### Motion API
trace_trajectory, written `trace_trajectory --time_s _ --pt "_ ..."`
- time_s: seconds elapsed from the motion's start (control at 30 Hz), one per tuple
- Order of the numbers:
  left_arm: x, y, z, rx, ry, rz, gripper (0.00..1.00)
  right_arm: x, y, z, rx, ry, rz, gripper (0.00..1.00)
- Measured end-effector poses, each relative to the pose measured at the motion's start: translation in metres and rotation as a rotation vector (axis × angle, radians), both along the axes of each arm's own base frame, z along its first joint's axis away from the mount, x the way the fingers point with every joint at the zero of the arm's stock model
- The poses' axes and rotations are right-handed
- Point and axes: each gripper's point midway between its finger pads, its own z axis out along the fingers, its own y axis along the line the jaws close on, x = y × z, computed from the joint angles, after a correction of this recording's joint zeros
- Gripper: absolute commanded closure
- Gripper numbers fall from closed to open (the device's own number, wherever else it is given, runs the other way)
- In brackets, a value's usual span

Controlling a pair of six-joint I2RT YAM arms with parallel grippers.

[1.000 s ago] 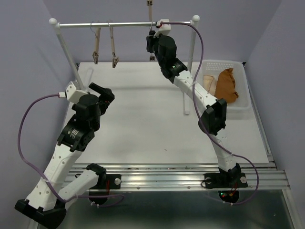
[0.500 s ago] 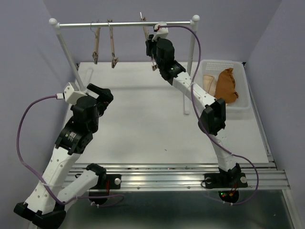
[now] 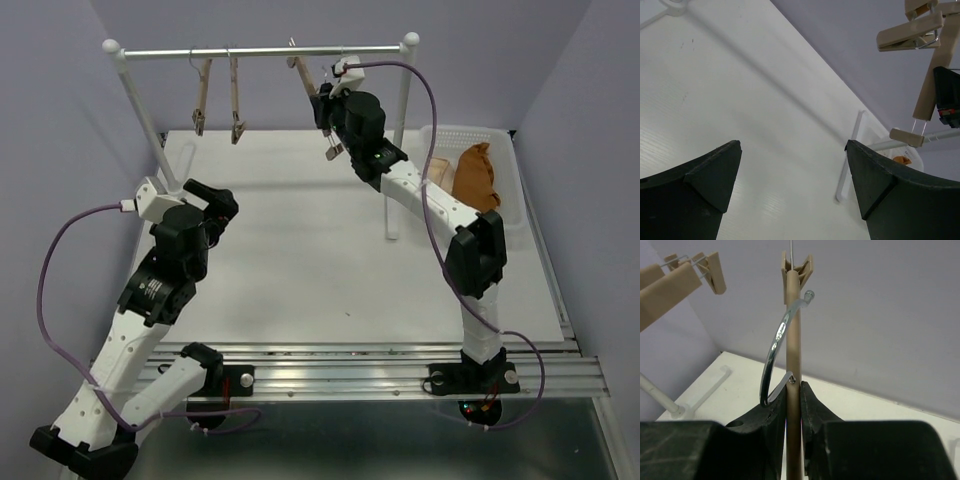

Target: Remove the underwear clipped to the hanger

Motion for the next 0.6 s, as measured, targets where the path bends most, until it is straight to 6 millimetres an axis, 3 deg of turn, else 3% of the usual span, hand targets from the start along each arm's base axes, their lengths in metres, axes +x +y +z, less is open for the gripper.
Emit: trace_trajectory --time_s 0.13,0.27,0.6 --pt "0.002 -0.001 -0.005 0.001 0.009 -0.002 0.03 -0.019 -0.010 0.011 -0.013 -0.026 0.018 0.99" --pt "0.007 -0.005 -0.010 0.006 0.025 -0.009 0.04 -0.027 -0.020 0.035 -0.020 -0.082 0.003 0.98" --pt "0.018 -0.012 -0.015 0.008 0.037 -0.019 0.04 -0.010 -0.032 0.086 -0.057 -0.221 -0.115 0.94"
